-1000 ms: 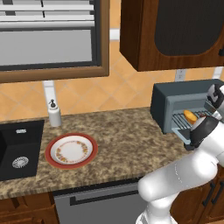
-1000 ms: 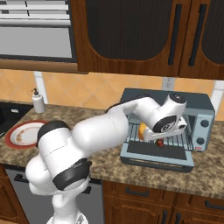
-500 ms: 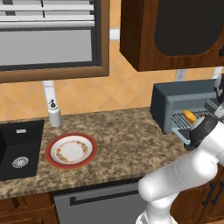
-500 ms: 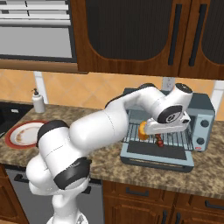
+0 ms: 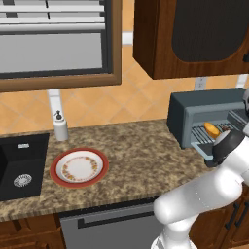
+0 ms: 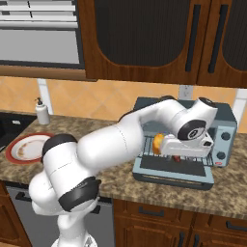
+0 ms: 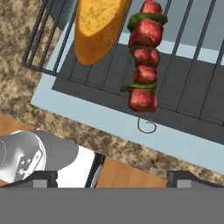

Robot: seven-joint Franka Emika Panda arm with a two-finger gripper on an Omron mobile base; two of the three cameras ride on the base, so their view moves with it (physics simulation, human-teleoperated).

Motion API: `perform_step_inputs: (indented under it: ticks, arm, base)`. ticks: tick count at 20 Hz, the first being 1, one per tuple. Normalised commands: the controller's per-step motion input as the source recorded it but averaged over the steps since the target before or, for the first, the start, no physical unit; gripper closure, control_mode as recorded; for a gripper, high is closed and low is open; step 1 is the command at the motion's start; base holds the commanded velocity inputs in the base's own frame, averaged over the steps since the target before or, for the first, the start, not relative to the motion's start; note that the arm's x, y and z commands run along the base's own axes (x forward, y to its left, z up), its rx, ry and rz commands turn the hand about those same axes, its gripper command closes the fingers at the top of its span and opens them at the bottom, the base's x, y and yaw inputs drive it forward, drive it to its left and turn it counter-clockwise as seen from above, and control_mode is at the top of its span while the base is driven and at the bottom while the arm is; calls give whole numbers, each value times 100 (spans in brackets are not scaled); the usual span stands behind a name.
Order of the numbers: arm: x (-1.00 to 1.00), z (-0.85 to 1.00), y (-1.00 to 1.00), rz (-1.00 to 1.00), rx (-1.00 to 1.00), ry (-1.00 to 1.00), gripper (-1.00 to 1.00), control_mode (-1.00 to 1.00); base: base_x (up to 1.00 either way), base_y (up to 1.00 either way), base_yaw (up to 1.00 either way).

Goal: Pick up the kebab skewer and baguette bread, and place them inside the toaster oven. Close the toaster oven door and start by setting the timer.

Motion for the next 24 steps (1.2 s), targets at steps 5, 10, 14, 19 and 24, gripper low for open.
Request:
perform_step_inputs:
  ticks: [5,10,14,19,24]
  arm:
    - [-3,-58,10,-4,-2,0,-100,-100]
    - [-3,-34,5,-22,-1,0,-100,-100]
    - [1,-12,3,-31,-1,0,-100,-100]
    - [4,-29,13,-29,-9,0,-100,-100]
    - [5,-9,3,-9,-7,0,-100,-100]
  base:
    - [0,0,0]
    - [0,0,0]
    - [0,0,0]
    - [0,0,0]
    - [0,0,0]
